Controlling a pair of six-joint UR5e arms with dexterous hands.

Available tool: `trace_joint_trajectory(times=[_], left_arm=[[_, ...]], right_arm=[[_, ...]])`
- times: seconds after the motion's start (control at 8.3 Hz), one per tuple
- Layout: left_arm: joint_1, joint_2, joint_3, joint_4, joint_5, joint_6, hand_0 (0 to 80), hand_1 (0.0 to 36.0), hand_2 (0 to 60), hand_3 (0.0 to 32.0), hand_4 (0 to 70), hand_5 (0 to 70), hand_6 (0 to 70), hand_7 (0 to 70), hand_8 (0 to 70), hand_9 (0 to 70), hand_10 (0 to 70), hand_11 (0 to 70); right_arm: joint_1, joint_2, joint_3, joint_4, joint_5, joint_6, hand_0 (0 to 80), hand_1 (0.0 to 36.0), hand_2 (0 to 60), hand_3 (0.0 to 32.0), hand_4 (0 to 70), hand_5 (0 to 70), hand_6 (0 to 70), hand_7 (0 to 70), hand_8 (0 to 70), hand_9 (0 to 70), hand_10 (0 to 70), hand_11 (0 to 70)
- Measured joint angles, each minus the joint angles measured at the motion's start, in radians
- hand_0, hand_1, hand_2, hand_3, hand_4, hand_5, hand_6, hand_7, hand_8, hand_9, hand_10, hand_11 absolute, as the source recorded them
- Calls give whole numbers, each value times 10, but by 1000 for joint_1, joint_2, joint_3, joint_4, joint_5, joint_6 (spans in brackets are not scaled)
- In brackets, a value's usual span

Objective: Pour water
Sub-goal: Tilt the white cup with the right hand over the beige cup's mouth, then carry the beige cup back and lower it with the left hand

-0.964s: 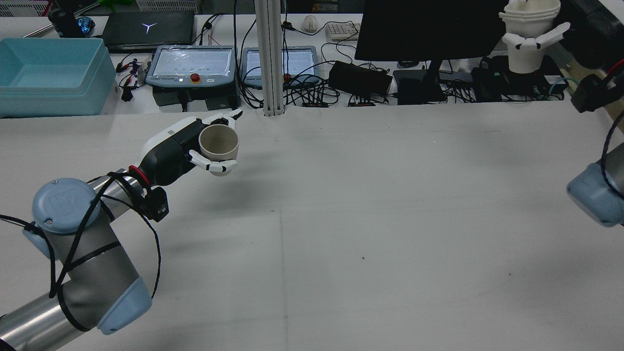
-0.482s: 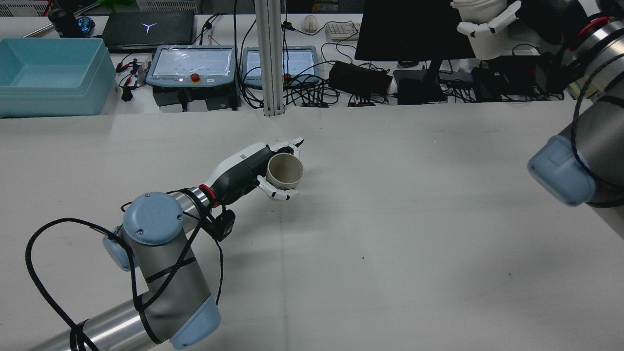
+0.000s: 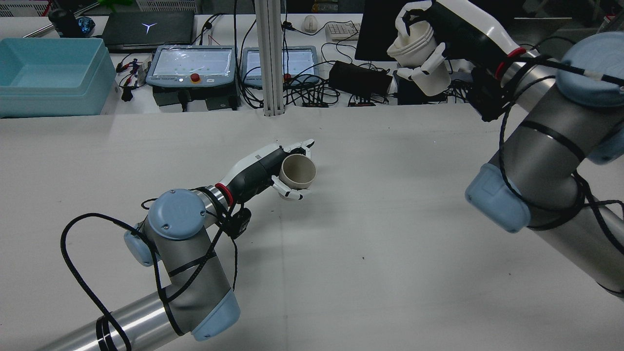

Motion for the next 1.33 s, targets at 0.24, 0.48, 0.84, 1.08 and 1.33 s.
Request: trace_joint_trajectory(times=[0.24,0.48,0.84,1.08,1.33], left_arm=[[-6,-6,6,-2,0,-4,584,360,600,0,202,700,42,80,0,2,8,42],[-9,-20,8,-2,-3,-4,594,360,600,0,212,700,47,90,0,4,10,45],[-11,-35,9,2,-6,-4,594,360,600,0,207,700,45,88,0,3,10,46],[-21,-35,7,2,-4,-9,582,360,600,0,190,700,37,77,0,1,8,42],[-52,-26,5,-1,0,-29,563,360,600,0,178,700,34,72,0,0,9,42]], right_arm=[[-97,5,-27,-5,37,-54,800,360,600,0,294,700,509,681,372,477,463,693],[-181,26,-75,-6,77,-108,800,360,600,0,285,700,501,669,366,472,464,695],[-276,96,-153,-5,142,-155,800,360,600,0,265,700,489,653,364,471,474,700],[-292,117,-161,-4,155,-158,800,360,600,0,181,700,444,596,357,451,471,700],[-256,76,-40,-4,155,-148,800,360,600,0,172,700,442,591,352,452,478,700]])
